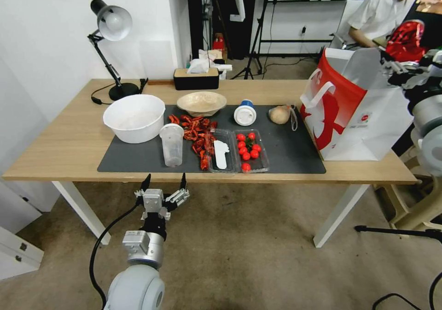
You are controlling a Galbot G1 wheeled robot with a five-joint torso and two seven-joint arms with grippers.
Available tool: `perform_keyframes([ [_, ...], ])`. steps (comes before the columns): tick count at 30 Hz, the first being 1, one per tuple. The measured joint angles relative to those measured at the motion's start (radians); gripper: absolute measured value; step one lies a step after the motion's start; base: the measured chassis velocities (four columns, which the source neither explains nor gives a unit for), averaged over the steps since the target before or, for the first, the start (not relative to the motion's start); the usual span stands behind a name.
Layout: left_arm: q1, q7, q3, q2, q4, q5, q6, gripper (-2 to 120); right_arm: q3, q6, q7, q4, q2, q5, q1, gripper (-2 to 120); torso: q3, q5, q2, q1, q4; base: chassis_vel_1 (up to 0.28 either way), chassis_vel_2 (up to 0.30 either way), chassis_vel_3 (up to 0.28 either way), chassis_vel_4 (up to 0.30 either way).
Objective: Pick up the trash from the table and place it into the takeout bag.
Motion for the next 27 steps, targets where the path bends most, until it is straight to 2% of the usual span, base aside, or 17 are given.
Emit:
perform_keyframes([
  [6,-0.003,0.0,0.003,-0.004,0.006,0.003,0.003,100,-0.058,-0.017,0.001,-0.056,0.0,0.01,0.055,45,0.0,-0.0001,0.0,0.0,0.0003,0.0,0.0,0.0,0.0],
  [8,-0.004,0.001,-0.001,0.001,0.008,0.004,0.003,100,-0.086,-0.029,0.003,-0.073,0.0,0.012,0.082,55,0.0,-0.0001,0.0,0.0,0.0002,0.0,0.0,0.0,0.0],
  [9,-0.004,0.001,-0.001,0.001,0.008,0.004,0.003,100,-0.086,-0.029,0.003,-0.073,0.0,0.012,0.082,55,0.0,-0.0001,0.0,0.0,0.0002,0.0,0.0,0.0,0.0],
  [11,-0.006,0.002,-0.007,0.005,0.009,0.003,0.004,100,-0.111,-0.039,0.012,-0.082,0.002,0.012,0.105,65,0.0,-0.0003,0.0,0.0,0.0002,0.0,0.0,0.0,0.0],
  [12,-0.006,0.002,-0.007,0.005,0.009,0.003,0.004,100,-0.111,-0.039,0.012,-0.082,0.002,0.012,0.105,65,0.0,-0.0003,0.0,0.0,0.0002,0.0,0.0,0.0,0.0],
  [15,-0.007,0.002,-0.01,0.006,0.009,0.001,0.004,100,-0.134,-0.059,0.03,-0.092,0.008,0.012,0.127,82,0.0,-0.0003,0.0,0.0,0.0003,0.0,0.0,0.0,0.0],
  [16,-0.007,0.002,-0.01,0.006,0.009,0.001,0.004,100,-0.134,-0.059,0.03,-0.092,0.008,0.012,0.127,82,0.0,-0.0003,0.0,0.0,0.0003,0.0,0.0,0.0,0.0],
  [18,-0.006,0.003,-0.009,0.004,0.014,0.004,0.005,100,-0.139,-0.065,0.032,-0.097,0.01,0.011,0.131,92,0.0,-0.0003,0.0,0.0,0.0002,0.0,0.0,0.0,0.0],
  [22,-0.008,0.003,-0.006,-0.003,0.021,0.008,0.005,100,-0.139,-0.071,0.032,-0.103,0.008,0.011,0.13,100,0.0,-0.0003,0.0,0.0,0.0002,0.0,0.0,0.0,0.0],
  [27,-0.011,0.003,-0.006,-0.005,0.02,0.008,0.006,100,-0.139,-0.07,0.028,-0.105,0.004,0.011,0.131,100,0.0,-0.0002,0.0,0.0,0.0001,0.0,0.0,0.0,0.0],
])
